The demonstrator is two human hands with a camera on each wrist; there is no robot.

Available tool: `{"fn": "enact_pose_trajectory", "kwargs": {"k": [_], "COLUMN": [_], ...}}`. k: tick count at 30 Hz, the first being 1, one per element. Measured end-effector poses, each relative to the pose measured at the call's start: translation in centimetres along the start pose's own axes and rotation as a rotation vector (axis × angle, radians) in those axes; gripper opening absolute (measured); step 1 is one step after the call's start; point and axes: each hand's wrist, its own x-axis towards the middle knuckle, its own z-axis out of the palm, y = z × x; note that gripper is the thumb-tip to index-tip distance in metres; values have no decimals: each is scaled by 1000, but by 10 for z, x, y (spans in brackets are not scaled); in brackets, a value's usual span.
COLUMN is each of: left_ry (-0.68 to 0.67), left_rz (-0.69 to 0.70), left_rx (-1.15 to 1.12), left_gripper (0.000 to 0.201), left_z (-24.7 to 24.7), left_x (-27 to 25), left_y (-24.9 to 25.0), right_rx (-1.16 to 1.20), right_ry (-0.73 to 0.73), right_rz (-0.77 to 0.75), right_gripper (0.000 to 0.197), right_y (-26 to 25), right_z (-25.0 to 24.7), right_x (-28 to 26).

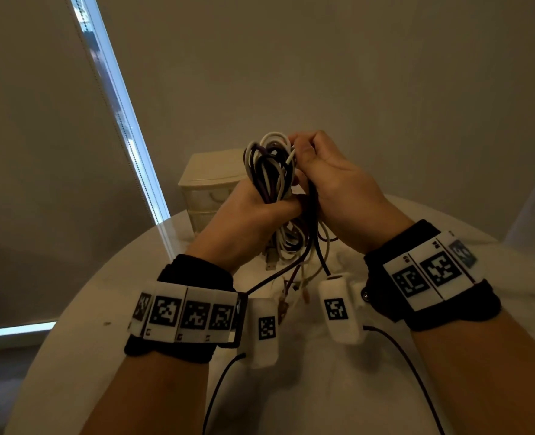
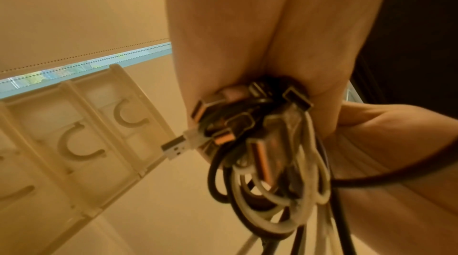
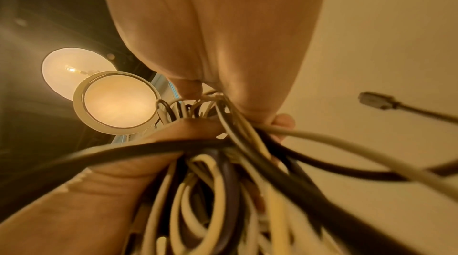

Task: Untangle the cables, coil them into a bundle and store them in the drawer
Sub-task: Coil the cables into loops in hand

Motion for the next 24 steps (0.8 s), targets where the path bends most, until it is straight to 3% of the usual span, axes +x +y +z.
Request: {"fn": "enact_pose_trajectory", "kwargs": {"k": [4, 9, 19, 24], "left_ry": [-34, -93, -22, -4], "left_rz": [-14, -20, -15, -52], "left_rx": [6, 3, -78, -148], "left_gripper": [30, 45, 23, 21], "left_z": [0, -2, 2, 6], "left_x": [0, -1, -1, -2], "left_y": [0, 4, 9, 10], "right_rx": [36, -38, -67, -84], "right_ry": [-52, -79, -108, -153], "right_rz": [5, -2, -165, -169], "right_gripper": [33, 45, 45, 47], "right_y": [0, -4, -5, -2], "right_z": [-2, -3, -13, -14], "right_x": [-2, -6, -4, -2]}}
